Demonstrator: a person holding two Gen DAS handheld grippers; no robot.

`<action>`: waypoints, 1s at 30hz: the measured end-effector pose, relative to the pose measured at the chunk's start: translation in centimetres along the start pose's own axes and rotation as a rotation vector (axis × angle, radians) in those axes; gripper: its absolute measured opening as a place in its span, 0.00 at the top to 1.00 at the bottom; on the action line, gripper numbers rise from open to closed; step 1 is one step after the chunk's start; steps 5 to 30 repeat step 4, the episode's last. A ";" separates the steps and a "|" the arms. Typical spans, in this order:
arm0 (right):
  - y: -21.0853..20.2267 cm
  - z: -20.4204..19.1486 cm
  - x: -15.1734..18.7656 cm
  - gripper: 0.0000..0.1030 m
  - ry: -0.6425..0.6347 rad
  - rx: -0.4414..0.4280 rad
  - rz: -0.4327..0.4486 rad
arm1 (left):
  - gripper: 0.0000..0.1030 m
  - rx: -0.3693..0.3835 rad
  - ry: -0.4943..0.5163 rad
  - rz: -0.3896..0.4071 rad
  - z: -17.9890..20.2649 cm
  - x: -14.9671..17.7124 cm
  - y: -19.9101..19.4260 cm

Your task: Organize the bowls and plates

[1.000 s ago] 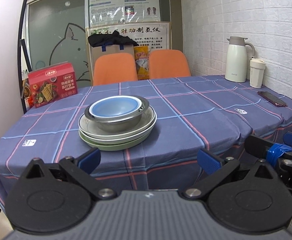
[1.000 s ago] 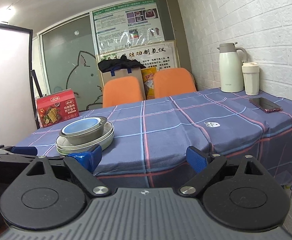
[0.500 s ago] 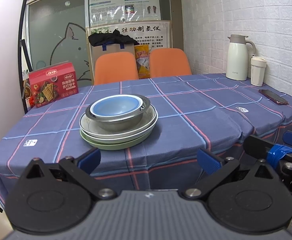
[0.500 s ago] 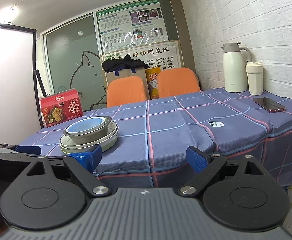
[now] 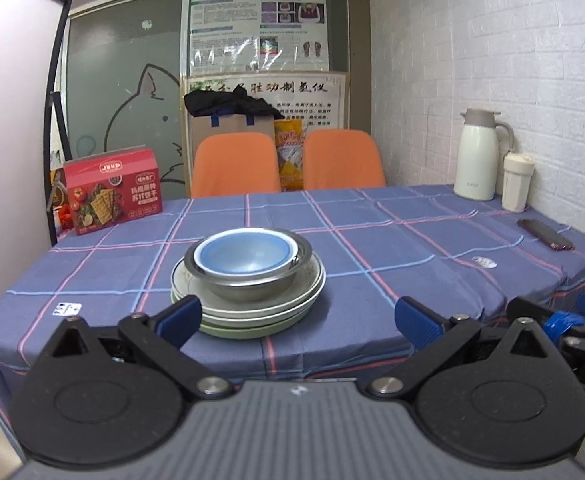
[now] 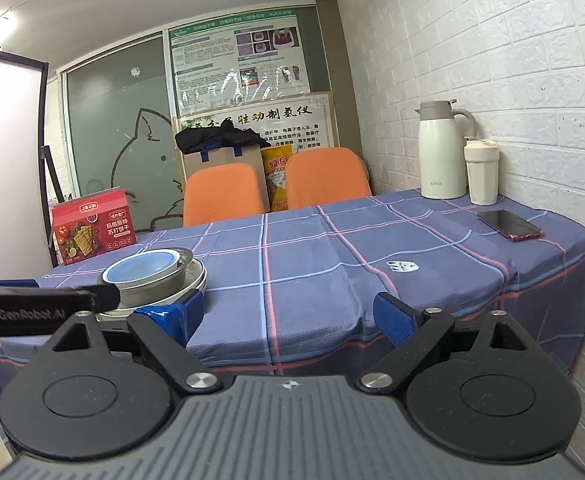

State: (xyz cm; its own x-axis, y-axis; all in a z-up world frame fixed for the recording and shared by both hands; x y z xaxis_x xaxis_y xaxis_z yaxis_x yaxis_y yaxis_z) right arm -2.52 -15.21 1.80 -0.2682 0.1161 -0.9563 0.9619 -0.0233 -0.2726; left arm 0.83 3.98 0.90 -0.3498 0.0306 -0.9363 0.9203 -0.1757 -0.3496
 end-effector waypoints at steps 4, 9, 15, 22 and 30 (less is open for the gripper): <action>0.0 0.0 0.1 0.23 0.000 -0.003 -0.003 | 0.01 -0.012 0.034 0.009 0.5 0.1 -0.3; 0.0 0.0 0.1 0.23 0.000 -0.003 -0.003 | 0.01 -0.012 0.034 0.009 0.5 0.1 -0.3; 0.0 0.0 0.1 0.23 0.000 -0.003 -0.003 | 0.01 -0.012 0.034 0.009 0.5 0.1 -0.3; 0.0 0.0 0.1 0.23 0.000 -0.003 -0.003 | 0.01 -0.012 0.034 0.009 0.5 0.1 -0.3; 0.0 0.0 0.1 0.23 0.000 -0.003 -0.003 | 0.01 -0.012 0.034 0.009 0.5 0.1 -0.3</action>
Point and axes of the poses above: each gripper's, at about its wrist camera, not at the fingertips, and y roughly the way its jaws point, z to its right, x to its underside, the point moved 3 cm from there along y, roughly the way its jaws point, and after that the axes turned 8 degrees about x, right-handed, at the moved point
